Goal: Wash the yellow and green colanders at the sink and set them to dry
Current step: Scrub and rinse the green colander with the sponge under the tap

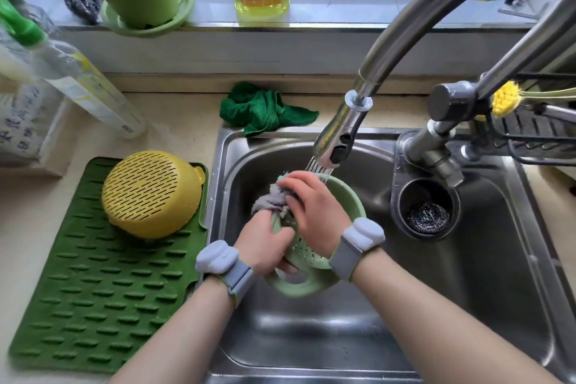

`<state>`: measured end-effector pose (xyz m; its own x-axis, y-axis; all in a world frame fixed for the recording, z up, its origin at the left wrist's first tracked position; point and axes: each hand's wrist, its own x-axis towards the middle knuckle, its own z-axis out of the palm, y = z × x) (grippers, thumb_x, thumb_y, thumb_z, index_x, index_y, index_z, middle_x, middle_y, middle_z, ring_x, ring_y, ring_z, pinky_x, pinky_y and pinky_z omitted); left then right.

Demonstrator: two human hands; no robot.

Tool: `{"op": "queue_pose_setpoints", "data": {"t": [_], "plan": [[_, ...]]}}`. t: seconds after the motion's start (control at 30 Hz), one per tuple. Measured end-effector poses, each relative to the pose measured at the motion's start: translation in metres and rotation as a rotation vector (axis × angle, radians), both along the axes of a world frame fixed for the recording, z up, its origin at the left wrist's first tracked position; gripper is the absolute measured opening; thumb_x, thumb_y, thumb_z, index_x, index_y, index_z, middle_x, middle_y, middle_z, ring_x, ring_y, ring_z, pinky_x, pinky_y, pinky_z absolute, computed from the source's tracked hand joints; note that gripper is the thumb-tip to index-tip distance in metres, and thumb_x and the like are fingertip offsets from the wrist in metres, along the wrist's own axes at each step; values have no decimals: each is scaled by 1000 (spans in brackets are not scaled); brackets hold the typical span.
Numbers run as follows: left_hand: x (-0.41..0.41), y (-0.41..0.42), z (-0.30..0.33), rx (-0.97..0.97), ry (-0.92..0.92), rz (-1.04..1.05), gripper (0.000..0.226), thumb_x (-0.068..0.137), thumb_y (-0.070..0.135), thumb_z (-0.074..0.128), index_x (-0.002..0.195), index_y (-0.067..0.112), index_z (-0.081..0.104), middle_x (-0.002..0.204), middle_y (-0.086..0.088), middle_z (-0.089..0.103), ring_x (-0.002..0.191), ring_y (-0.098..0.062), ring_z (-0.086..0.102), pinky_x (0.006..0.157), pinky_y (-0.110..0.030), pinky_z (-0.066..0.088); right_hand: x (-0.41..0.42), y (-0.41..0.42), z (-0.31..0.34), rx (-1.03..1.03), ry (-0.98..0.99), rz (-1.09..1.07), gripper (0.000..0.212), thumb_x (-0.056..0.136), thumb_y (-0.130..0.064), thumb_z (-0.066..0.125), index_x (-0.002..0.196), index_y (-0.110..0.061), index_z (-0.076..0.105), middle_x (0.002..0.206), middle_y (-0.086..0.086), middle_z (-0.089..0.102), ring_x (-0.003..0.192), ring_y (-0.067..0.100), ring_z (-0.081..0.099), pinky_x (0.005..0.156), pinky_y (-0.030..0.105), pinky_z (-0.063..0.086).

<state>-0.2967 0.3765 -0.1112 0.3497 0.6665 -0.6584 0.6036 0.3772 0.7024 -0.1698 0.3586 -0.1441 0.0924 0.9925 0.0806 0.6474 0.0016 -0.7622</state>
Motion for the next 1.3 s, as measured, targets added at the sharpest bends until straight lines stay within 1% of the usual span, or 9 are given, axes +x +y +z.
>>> {"op": "queue_pose_setpoints", "data": {"t": [0.13,0.33,0.47,0.6,0.73,0.9,1.0,1.13,1.3], "plan": [[2,0,4,40,42,-43,14,87,11,49,102,11,50,98,-11,64,49,-32,70,55,-49,58,11,2,0,-26,-83,-54,28,91,-3,46,115,-9,60,116,6,61,107,25,57,96,38,44],[-1,3,5,38,-5,-45,34,87,9,48,118,24,50,105,-10,63,56,-40,71,60,-59,59,16,2,4,-47,-31,-327,31,87,0,47,108,-15,62,110,7,58,96,24,58,88,39,48],[-1,9,9,106,32,-114,36,88,12,49,122,26,47,100,-8,64,51,-36,70,52,-51,59,-4,-5,8,-29,-82,72,34,89,-8,45,117,-11,64,135,12,53,114,32,55,101,35,43],[-2,11,10,211,118,-205,22,88,9,49,105,24,49,88,-2,59,55,-26,68,41,-17,49,16,5,2,29,-285,197,27,90,-5,55,115,-7,66,121,13,64,102,32,63,89,34,49],[-4,9,6,251,110,-215,35,87,6,50,110,32,48,86,0,60,60,-14,66,45,-10,47,21,11,3,-39,-301,163,20,87,-1,53,102,-5,65,105,10,64,88,32,62,81,39,50],[-8,6,-6,296,150,-231,38,86,6,51,115,31,47,83,3,58,60,-18,61,50,-8,47,12,6,-7,150,-648,370,39,76,-5,32,92,-10,67,93,4,67,68,20,60,63,31,50],[-10,4,-10,313,118,-145,53,85,3,52,133,27,49,92,5,61,58,-4,62,49,-6,45,30,19,-10,-101,-587,191,33,81,-5,32,97,-10,61,93,9,65,78,31,61,66,36,51],[-11,-6,-14,402,97,87,60,83,2,52,139,25,44,102,6,60,82,-19,63,65,-13,46,46,21,-14,-690,-351,-156,19,91,-25,43,101,-18,58,96,6,61,93,34,61,72,34,46],[0,-16,-24,438,20,376,71,79,14,51,146,26,33,132,-8,55,110,-26,58,93,-38,51,26,-13,-70,-873,68,-513,59,61,-71,39,80,-20,61,87,3,72,84,31,66,86,40,52]]}}
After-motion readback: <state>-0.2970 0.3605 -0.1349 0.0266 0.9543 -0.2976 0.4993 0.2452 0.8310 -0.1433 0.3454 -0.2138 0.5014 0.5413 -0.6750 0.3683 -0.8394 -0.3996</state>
